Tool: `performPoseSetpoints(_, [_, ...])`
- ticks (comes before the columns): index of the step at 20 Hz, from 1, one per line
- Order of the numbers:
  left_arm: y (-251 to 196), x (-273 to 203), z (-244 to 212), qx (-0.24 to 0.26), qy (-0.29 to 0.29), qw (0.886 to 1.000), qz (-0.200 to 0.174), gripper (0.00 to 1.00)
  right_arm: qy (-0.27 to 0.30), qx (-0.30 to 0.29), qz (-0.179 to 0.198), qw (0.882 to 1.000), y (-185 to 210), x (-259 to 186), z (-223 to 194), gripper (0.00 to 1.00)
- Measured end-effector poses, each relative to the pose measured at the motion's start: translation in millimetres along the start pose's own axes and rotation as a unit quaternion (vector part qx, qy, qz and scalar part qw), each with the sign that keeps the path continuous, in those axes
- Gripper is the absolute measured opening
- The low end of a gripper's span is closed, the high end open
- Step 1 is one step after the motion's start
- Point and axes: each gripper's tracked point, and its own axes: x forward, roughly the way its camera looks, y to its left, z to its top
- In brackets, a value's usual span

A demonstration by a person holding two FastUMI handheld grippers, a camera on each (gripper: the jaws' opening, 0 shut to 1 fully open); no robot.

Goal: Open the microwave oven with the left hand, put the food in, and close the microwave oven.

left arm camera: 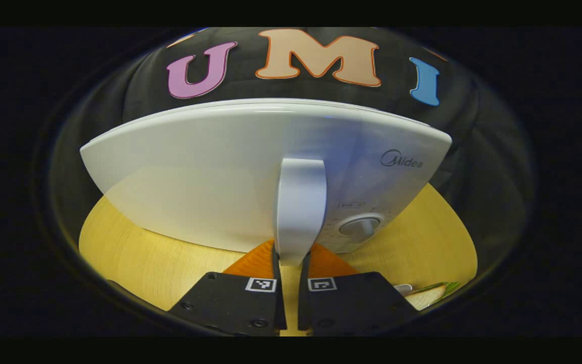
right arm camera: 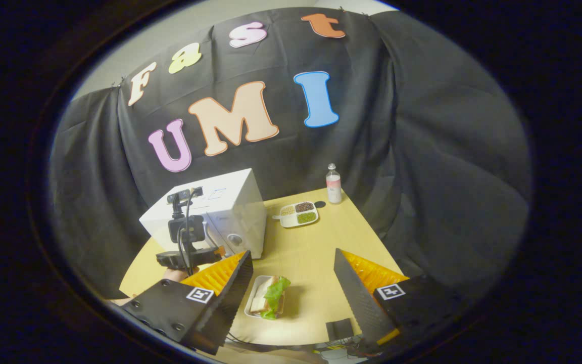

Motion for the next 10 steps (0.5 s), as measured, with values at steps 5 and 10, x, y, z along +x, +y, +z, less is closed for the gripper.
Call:
performPoseSetpoints(5, [0,-2,1,-0.012,-0.007,1.000,0.003,0.05,0.002,0.007,-0.016,1.000,-6,-6,-6,0.94])
performPoseSetpoints(10, [12,-44,-30,-0.022,-0.008,1.000,0.004,0.07,-0.002,0.004,-0.024,1.000,-8,-1,-5,1.00])
